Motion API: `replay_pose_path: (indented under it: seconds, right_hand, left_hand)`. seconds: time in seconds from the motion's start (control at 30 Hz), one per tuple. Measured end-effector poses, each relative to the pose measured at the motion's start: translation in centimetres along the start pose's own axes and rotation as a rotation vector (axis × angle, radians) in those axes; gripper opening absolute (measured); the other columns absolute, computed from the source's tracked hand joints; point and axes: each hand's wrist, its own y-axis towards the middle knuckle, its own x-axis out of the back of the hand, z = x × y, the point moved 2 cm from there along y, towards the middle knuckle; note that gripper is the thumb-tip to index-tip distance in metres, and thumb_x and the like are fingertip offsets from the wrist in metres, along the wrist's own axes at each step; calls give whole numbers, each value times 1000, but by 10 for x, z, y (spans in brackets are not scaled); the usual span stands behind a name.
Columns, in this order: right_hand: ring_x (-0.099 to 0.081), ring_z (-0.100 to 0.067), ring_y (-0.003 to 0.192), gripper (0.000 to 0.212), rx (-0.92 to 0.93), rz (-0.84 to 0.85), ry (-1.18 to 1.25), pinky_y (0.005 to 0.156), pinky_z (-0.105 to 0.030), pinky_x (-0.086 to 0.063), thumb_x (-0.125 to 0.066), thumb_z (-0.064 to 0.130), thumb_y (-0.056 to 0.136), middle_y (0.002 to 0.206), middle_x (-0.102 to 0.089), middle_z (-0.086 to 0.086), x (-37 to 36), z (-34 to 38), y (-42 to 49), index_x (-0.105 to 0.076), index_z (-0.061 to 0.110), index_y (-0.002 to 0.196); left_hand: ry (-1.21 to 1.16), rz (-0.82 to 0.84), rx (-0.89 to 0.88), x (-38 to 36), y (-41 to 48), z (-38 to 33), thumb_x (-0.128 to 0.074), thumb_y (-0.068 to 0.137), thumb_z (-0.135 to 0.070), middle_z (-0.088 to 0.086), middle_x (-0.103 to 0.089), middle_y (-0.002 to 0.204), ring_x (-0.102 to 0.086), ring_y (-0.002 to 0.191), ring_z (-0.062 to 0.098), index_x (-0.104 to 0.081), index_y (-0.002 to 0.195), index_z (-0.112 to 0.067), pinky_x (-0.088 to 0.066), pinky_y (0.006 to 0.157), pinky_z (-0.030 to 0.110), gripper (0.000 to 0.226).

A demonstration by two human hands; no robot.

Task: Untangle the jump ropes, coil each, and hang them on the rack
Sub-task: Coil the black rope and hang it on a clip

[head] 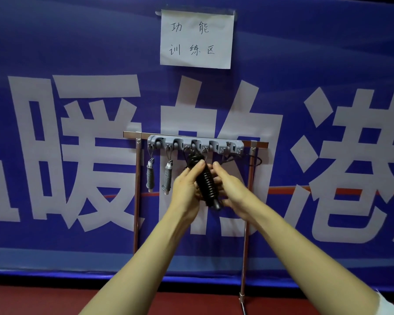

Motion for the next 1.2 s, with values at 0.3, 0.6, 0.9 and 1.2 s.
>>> replay_pose_path:
  seconds: [0.3, 0.6, 0.9, 1.2]
  right_hand:
    - [-49, -9, 57, 18, 33, -61, 654, 59, -23, -51, -54, 18, 97, 68, -51, -1, 20, 1, 19, -65, 6, 103]
    - [-58, -7, 59, 8, 347, -171, -2, 67, -30, -56, -61, 12, 93, 70, -59, -2, 20, -7, 9, -68, 7, 93]
    - [-54, 6, 47, 32, 435, 140, -453, 54, -14, -38, -57, 23, 93, 46, -56, 16, 17, 30, -20, -62, 27, 62]
    - [-46, -8, 50, 22, 127, 309, -433, 47, -16, -39, -59, 24, 96, 63, -57, -3, 18, 34, 11, -64, 6, 84]
  left_hand:
    - [52, 136, 144, 16, 4, -3, -61, 92, -24, 9, -64, 90, -63, 72, 17, -53, 129, 8, -55, 60, 26, 49]
    - [555, 154, 40, 30, 9, 4, -59, 95, -29, 8, -62, 84, -62, 62, 14, -60, 116, -10, -49, 50, 27, 28]
    - [1081, 303, -42, 36, 20, -1, -62, 94, -27, 2, -60, 72, -56, 49, 5, -58, 114, -16, -45, 44, 23, 23]
    - [1227, 587, -68, 33, 9, -2, -69, 88, -33, 13, -65, 81, -60, 60, 13, -52, 121, -20, -51, 54, 28, 39]
